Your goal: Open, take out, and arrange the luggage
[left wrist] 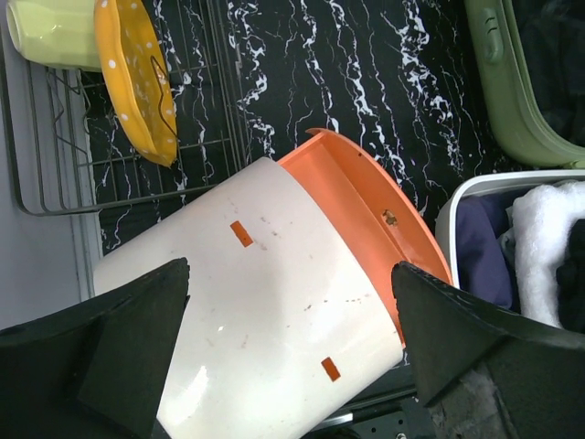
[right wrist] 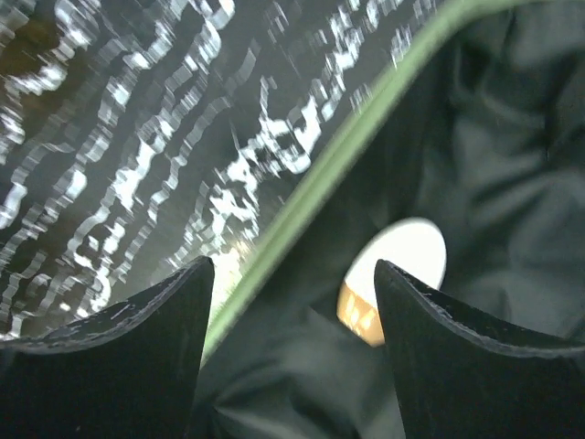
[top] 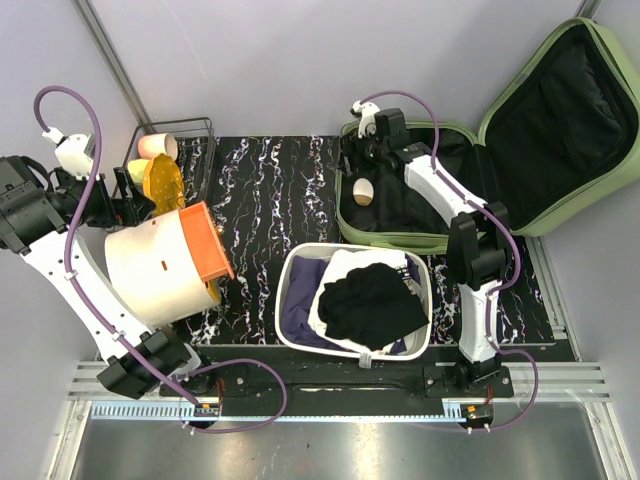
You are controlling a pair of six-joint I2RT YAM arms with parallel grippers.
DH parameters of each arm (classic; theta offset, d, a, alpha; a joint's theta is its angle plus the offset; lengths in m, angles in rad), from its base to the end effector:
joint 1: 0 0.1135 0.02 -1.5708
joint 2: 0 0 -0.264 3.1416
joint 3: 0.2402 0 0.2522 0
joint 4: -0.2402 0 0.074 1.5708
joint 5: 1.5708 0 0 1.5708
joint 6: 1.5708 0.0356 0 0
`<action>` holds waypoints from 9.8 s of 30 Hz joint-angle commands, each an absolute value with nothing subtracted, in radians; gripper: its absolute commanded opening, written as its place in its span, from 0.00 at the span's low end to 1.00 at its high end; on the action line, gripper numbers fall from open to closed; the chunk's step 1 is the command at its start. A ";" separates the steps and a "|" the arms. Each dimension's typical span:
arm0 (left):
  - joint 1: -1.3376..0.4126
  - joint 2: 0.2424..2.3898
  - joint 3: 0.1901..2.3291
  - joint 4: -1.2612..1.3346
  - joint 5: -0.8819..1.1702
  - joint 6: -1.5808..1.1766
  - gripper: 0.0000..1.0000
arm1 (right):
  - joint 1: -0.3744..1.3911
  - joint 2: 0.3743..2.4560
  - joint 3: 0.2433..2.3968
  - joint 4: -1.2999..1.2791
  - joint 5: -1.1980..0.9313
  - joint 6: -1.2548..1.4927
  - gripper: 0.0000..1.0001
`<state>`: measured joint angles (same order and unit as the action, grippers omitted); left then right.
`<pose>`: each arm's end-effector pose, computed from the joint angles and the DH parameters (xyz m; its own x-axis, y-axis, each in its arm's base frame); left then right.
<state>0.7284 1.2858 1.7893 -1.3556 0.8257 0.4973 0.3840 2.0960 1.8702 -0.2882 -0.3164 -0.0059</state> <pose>0.1637 0.1109 0.4637 -0.5367 -0.0453 -0.8426 0.1887 0.9668 -0.1721 0.4580 0.1970 0.2925 -0.4523 -0.1888 -0.8717 -0.6099 0.7786 0.1478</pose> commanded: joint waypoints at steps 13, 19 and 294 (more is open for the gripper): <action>0.721 1.262 1.786 -1.318 0.867 0.448 0.96 | 0.400 2.115 1.739 -0.383 -0.040 -0.075 0.83; 0.721 1.259 1.750 -1.324 0.887 0.451 0.96 | 0.407 2.190 1.801 -0.379 -0.078 -0.100 0.87; 0.588 1.310 1.669 -1.227 0.891 0.410 0.99 | 0.242 2.293 2.419 -0.486 -0.857 0.419 0.00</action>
<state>0.5919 1.3407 1.6241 -1.2537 0.8276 0.4099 0.1768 2.5191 2.3543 -0.5938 -0.7532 0.4503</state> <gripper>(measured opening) 0.988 0.088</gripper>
